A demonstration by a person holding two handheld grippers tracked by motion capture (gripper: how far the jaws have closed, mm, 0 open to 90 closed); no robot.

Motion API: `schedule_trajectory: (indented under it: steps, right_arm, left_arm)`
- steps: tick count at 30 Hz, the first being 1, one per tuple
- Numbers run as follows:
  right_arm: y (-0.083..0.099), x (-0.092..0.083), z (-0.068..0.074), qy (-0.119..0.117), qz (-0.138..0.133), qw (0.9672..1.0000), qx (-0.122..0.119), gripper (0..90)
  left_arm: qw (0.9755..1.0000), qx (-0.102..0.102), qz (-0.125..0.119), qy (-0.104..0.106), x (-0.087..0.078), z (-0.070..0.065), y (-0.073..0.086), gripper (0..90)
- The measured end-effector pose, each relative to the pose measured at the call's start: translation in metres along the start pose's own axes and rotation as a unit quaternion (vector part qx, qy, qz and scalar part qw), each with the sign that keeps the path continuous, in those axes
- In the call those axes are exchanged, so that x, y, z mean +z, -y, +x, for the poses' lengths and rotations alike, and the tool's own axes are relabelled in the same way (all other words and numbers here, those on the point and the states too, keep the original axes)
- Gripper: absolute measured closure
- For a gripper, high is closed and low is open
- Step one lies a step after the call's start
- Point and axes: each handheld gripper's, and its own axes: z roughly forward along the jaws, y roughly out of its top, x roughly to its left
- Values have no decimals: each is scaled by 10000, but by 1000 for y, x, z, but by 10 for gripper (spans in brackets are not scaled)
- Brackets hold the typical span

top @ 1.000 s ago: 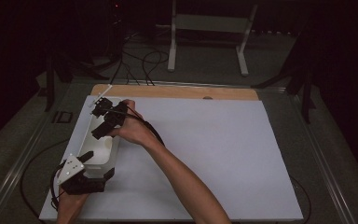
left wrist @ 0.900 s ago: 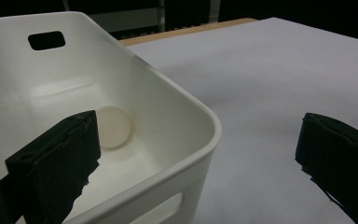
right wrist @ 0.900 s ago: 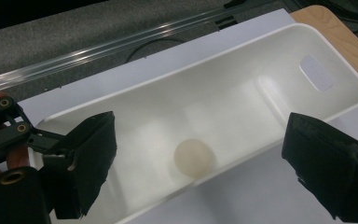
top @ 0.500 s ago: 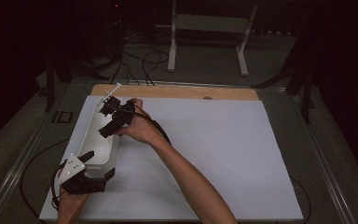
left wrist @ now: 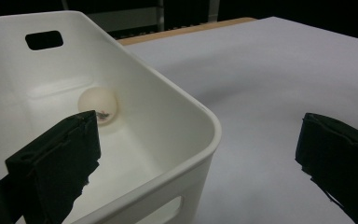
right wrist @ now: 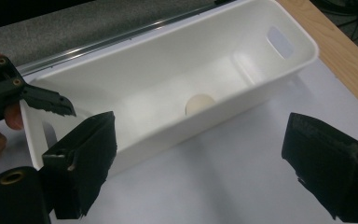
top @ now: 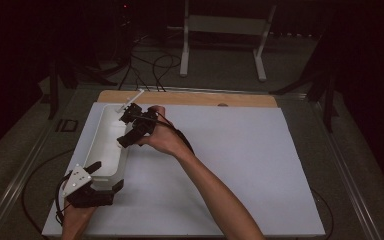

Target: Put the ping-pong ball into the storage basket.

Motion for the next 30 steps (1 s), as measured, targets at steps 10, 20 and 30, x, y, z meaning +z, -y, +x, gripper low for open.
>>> schedule_trajectory:
  steps: [10, 20, 30]
  right_arm:
    - [28, -23, -18, 179, -5, 9997, 154, 95]
    - [54, -42, -33, 323, -33, 9990, 291, 95]
    - [78, -49, -41, 390, 0, 9983, 437, 95]
  left_arm:
    - [10000, -44, -16, 10, 0, 1, 0, 5]
    - [10000, -36, -10, 21, 1, 0, 0, 5]
    - [10000, -29, 4, 25, 2, -1, -1, 5]
